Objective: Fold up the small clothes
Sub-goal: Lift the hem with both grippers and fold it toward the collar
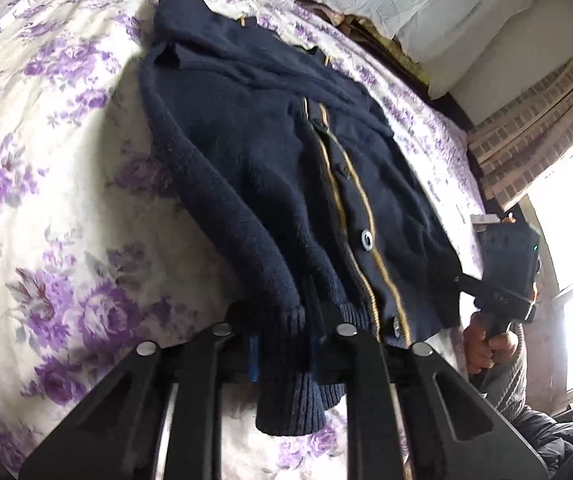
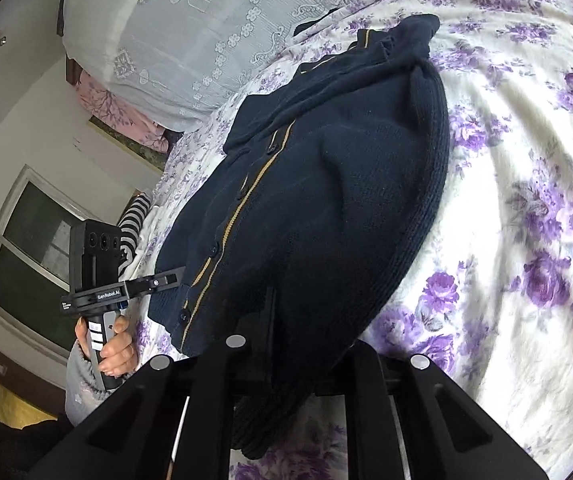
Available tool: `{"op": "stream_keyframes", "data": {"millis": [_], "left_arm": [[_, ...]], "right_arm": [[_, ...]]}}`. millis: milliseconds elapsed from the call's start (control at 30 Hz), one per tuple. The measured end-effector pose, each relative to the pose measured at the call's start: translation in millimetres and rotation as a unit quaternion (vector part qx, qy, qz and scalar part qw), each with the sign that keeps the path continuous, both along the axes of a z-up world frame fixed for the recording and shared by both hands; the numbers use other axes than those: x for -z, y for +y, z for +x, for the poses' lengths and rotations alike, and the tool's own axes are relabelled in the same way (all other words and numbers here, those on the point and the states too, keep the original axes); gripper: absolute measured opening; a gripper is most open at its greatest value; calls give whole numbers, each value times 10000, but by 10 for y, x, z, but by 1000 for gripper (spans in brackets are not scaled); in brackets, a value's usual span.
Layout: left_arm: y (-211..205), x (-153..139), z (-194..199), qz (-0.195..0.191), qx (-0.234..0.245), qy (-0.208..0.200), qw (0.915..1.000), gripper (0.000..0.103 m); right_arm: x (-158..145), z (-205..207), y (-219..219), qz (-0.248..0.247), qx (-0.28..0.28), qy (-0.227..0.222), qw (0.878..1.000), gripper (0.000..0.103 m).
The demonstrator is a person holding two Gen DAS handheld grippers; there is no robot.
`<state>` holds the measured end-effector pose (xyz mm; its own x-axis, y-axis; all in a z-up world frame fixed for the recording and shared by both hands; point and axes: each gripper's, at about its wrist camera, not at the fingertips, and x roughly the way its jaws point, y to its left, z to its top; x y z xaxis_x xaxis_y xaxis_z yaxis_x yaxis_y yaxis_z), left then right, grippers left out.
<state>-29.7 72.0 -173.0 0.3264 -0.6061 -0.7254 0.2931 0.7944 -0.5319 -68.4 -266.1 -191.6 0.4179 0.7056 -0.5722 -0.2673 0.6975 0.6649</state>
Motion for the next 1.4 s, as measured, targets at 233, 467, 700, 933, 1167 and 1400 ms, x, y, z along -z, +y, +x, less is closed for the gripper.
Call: {"op": "stream_keyframes", "data": {"millis": [233, 467, 700, 933, 1167, 1400], "left_arm": [[-21, -330, 73, -71, 33, -523, 9986, 13], [6, -657, 480, -229, -278, -831, 9959, 13], [-83, -751, 908, -226, -520, -982, 9935, 13], [-107, -675, 1315, -86, -831, -994, 9915, 13], [-225, -634, 1746, 174, -952, -1156, 9886, 13], [-268, -569, 2174, 355, -1131, -1189, 9858, 13]], "right_arm": [[-350, 63, -75, 297, 144, -473, 9983, 11], [-587, 390, -147, 442, 222, -567, 9972, 10], [-677, 841, -166, 617, 371, -501, 9961, 10], [-604, 1310, -135, 860, 601, -357, 9938, 10], [-487, 1747, -202, 1036, 885, -204, 9905, 10], [-343, 2176, -302, 1135, 1152, -47, 9868, 10]]}}
